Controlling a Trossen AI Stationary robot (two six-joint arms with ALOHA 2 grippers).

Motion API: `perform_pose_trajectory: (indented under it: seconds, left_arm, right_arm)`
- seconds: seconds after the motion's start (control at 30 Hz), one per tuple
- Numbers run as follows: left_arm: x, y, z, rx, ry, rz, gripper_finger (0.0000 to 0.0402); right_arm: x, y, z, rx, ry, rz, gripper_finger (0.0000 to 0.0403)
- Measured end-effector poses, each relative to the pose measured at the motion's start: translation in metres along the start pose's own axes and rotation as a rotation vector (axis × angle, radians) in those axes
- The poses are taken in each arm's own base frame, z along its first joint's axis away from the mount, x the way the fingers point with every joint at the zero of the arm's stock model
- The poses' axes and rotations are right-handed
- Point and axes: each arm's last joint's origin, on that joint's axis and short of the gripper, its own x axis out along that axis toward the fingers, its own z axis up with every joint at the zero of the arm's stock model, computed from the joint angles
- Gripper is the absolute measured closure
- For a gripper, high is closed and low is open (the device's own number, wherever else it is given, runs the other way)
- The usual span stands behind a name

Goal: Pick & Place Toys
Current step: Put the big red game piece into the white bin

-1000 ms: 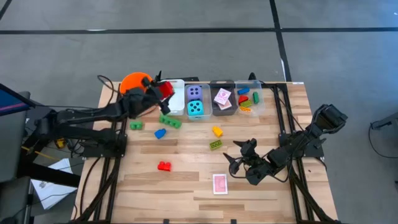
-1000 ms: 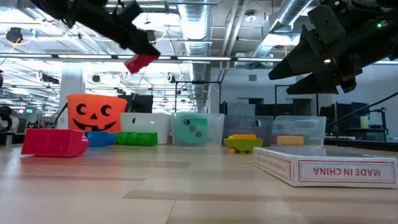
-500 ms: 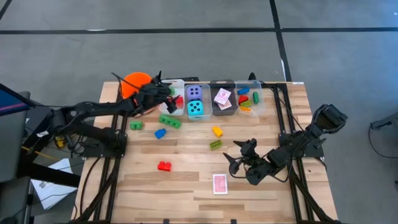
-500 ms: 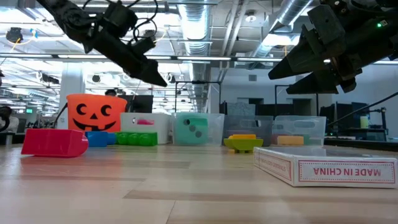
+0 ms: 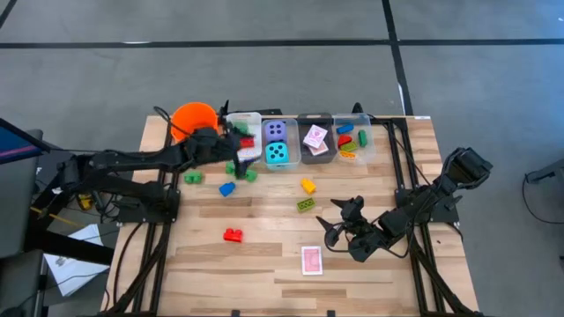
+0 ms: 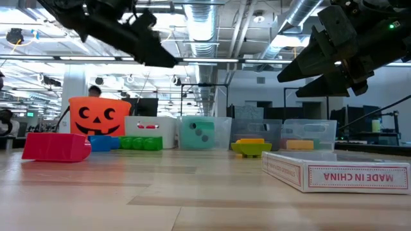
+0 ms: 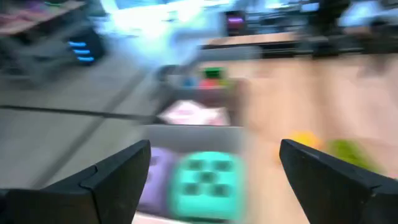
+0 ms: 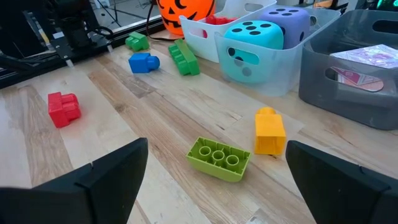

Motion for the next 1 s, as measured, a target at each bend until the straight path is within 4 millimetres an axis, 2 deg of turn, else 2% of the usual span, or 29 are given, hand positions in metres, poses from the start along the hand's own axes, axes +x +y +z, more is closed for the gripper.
perform_pose_trajectory:
  seconds: [0.13,0.27,0.37,0.47,0.7,0.9,1.0]
  left_arm:
    - [-0.012,-0.033,0.000,0.004,0.056,-0.202,0.0053]
    - [-0.024,-0.070,-0.009,0.079,0.178,-0.368,0.0049]
    - [-0.032,-0.096,-0.016,0.153,0.251,-0.445,0.0048]
    - [-0.039,-0.115,-0.019,0.152,0.276,-0.467,0.0050]
    - [-0.049,-0.144,-0.031,0.162,0.371,-0.457,0.0049]
    - [-0.048,-0.151,-0.053,0.152,0.576,-0.423,0.0048]
    - [-0.044,-0.154,-0.060,0.126,0.623,-0.426,0.0049]
  right_arm:
    - [0.000,0.000,0.000,-0.002,0.001,-0.001,0.0029]
    - [0.000,0.000,0.000,-0.003,0.001,-0.001,0.0029]
    - [0.000,0.000,0.000,-0.003,0.001,0.000,0.0029]
    - [0.000,0.000,0.000,-0.003,0.001,0.000,0.0029]
    - [0.000,0.000,0.000,-0.003,0.002,0.000,0.0029]
    - [0.000,0.000,0.000,-0.003,0.001,0.000,0.0029]
    - [0.000,0.000,0.000,-0.003,0.002,0.000,0.0029]
